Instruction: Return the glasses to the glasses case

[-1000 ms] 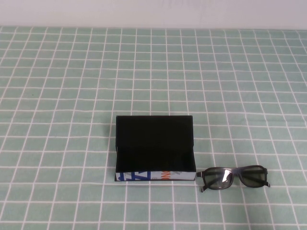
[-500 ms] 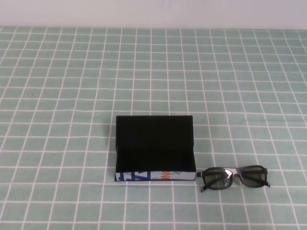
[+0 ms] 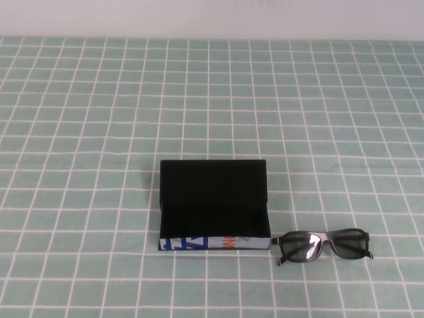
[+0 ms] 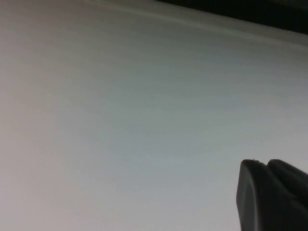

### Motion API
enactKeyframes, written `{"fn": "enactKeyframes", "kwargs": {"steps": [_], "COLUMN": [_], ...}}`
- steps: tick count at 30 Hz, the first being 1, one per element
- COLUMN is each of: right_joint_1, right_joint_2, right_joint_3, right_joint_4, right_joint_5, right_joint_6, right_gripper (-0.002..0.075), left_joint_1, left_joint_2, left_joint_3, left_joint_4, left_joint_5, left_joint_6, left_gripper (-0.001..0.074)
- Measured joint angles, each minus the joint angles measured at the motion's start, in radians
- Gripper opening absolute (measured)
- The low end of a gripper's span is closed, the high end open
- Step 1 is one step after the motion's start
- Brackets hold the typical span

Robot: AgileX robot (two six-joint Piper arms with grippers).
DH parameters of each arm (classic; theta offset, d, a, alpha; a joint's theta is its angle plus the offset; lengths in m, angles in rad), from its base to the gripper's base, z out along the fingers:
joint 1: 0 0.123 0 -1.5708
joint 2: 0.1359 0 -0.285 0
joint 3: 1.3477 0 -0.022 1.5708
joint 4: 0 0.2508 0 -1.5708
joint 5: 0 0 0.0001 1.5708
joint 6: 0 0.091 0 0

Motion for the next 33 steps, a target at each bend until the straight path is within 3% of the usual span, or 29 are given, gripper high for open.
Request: {"fn": "enactKeyframes", "kwargs": {"steps": [5,10,16,26,30,33], "right_joint_1": [0.0,0.0,0.0,0.0,0.004,0.033], "right_joint_2": [0.078,0.192,0.422,0.783,0.901,0.985], "right_joint_3": [-0.17,-0.39,-0.549,-0.564,-0.564,-0.564], "right_joint_4": [0.038,0.233,0.29,0.232,0.256,0.29], "right_joint_5": [0.152,0.569,1.037,1.54,1.678,1.734], "right_joint_6": [0.036,-0.071,-0.157,-0.262,-0.311,-0.438], "right_gripper": [-0.0013,-0.0013,-0.0013,-0.0013,-0.0013,-0.0013], "left_joint_1": [0.0,0.0,0.0,-0.036,-0.036,-0.036], "left_joint_2": [0.09,0.218,0.42,0.575,0.624,0.674], "left_joint_3": [-0.172,-0.346,-0.488,-0.494,-0.494,-0.494], "left_joint_4": [0.0,0.0,0.0,0.016,-0.046,-0.083], "left_joint_5": [0.197,0.512,0.925,1.056,1.161,1.254], "left_joint_6": [0.0,0.0,0.0,0.0,0.001,0.035], "left_gripper": [-0.0002,-0.0002,-0.0002,-0.0002,-0.0002,-0.0002]}}
